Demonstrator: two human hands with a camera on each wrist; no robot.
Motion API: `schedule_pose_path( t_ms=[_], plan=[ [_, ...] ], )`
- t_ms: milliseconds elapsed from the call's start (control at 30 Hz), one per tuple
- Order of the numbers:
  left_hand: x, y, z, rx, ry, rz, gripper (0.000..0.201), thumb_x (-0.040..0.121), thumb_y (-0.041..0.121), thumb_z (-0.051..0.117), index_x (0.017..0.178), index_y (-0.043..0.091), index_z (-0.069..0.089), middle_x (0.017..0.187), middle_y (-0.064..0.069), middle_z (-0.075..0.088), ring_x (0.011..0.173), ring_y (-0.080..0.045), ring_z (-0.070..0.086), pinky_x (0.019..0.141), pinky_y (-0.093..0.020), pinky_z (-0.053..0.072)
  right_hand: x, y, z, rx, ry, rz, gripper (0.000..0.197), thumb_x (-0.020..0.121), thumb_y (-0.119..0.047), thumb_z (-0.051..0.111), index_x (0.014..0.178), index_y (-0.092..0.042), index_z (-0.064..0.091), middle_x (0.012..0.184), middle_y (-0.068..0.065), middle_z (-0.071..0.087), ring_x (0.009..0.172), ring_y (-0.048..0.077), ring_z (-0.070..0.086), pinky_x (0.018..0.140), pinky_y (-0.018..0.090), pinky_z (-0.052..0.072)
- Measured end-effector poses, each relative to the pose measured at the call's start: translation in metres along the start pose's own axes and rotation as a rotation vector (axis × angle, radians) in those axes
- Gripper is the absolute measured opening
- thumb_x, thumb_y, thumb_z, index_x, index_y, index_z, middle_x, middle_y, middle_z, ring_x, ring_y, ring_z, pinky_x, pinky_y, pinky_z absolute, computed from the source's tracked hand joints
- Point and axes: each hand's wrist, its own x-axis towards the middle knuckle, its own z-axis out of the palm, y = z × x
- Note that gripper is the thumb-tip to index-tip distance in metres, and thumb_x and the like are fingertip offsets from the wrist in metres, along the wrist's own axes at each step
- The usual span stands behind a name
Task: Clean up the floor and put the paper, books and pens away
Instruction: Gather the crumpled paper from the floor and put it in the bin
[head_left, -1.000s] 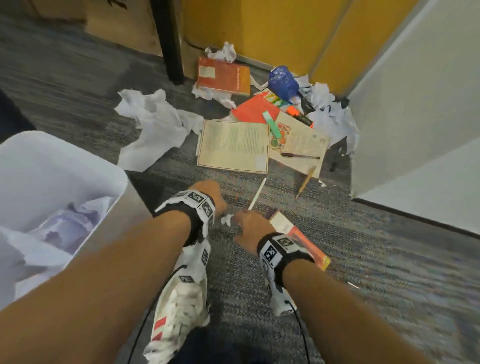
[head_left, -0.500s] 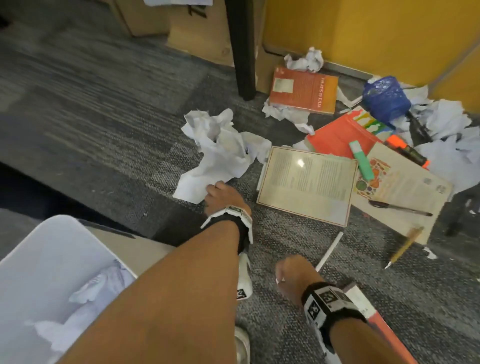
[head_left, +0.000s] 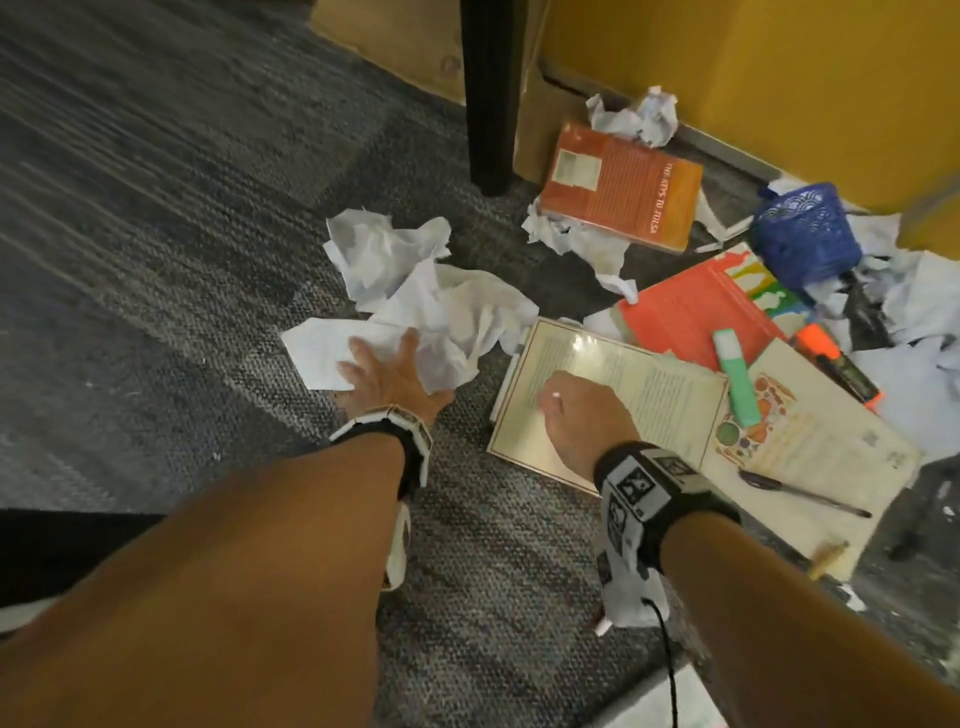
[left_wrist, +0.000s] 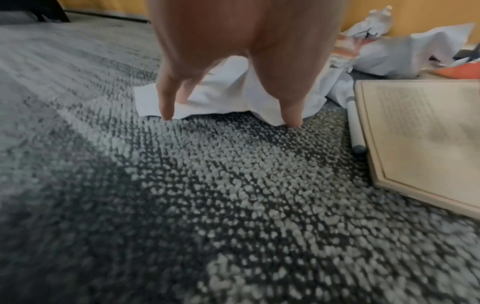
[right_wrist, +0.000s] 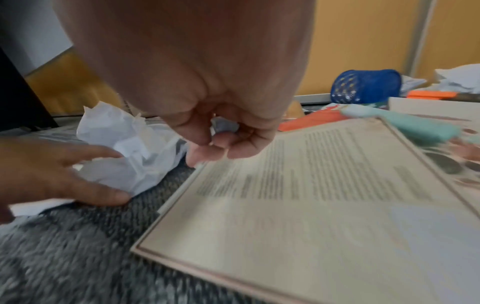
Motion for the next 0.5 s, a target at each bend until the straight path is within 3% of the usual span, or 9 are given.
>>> schedule_pose_path(
  t_ms=[67, 133, 200, 300, 433, 500],
  plan=[
    [0.006, 0.001, 0.003, 0.021, -0.018, -0.020, 0.081, 0.077, 0.065, 0.062, 0.140, 0.039, 0.021, 0.148, -0.020, 0.013, 0.136, -0.045, 0.020, 0.093, -0.058, 0.044, 0.023, -0.015, -0.002, -0.008, 0.066, -0.042, 0.029, 0.096, -0.028, 0.046, 0.107, -0.005, 0.060, 0.105, 0.016, 0.065, 0.101, 0.034, 0.060, 0.086, 0.041, 0.049],
    [0.010, 0.002, 0.006, 0.047, 0.011, -0.024, 0.068, 0.080, 0.065, 0.058, 0.134, 0.035, 0.031, 0.140, -0.018, 0.021, 0.130, -0.043, 0.028, 0.089, -0.055, 0.048, 0.049, -0.028, -0.002, -0.112, 0.113, -0.080, 0.044, 0.093, -0.036, 0.053, 0.125, -0.006, 0.051, 0.120, 0.019, 0.058, 0.112, 0.036, 0.053, 0.093, 0.042, 0.045],
    [0.011, 0.004, 0.004, 0.055, 0.053, -0.015, 0.050, 0.088, 0.057, 0.052, 0.131, 0.032, 0.040, 0.137, -0.015, 0.026, 0.125, -0.041, 0.034, 0.090, -0.052, 0.048, 0.074, -0.040, -0.004, -0.206, 0.095, -0.062, 0.067, 0.087, -0.041, 0.060, 0.141, -0.010, 0.035, 0.135, 0.018, 0.044, 0.123, 0.036, 0.043, 0.100, 0.044, 0.040],
    [0.006, -0.003, -0.002, 0.129, 0.069, 0.040, 0.035, 0.098, 0.041, 0.043, 0.129, 0.028, 0.050, 0.134, -0.012, 0.032, 0.118, -0.037, 0.044, 0.088, -0.046, 0.045, 0.103, -0.054, -0.001, -0.328, 0.075, -0.106, 0.092, 0.077, -0.035, 0.075, 0.149, -0.016, 0.020, 0.141, 0.019, 0.030, 0.128, 0.038, 0.034, 0.103, 0.045, 0.038],
    [0.001, -0.022, -0.015, 0.278, -0.011, 0.132, 0.031, 0.096, 0.036, 0.048, 0.124, 0.026, 0.057, 0.128, -0.007, 0.037, 0.111, -0.032, 0.053, 0.092, -0.047, 0.043, 0.130, -0.063, 0.011, -0.385, -0.060, -0.079, 0.101, 0.076, -0.024, 0.077, 0.152, -0.021, 0.011, 0.147, 0.020, 0.019, 0.135, 0.041, 0.025, 0.109, 0.047, 0.032],
    [0.000, -0.026, -0.019, 0.348, -0.037, 0.144, 0.033, 0.091, 0.035, 0.053, 0.123, 0.025, 0.058, 0.128, -0.004, 0.036, 0.109, -0.029, 0.055, 0.090, -0.043, 0.042, 0.143, -0.064, 0.009, -0.338, -0.148, -0.015, 0.089, 0.079, -0.025, 0.074, 0.149, -0.023, 0.019, 0.148, 0.020, 0.018, 0.136, 0.043, 0.023, 0.109, 0.048, 0.033]
  ],
)
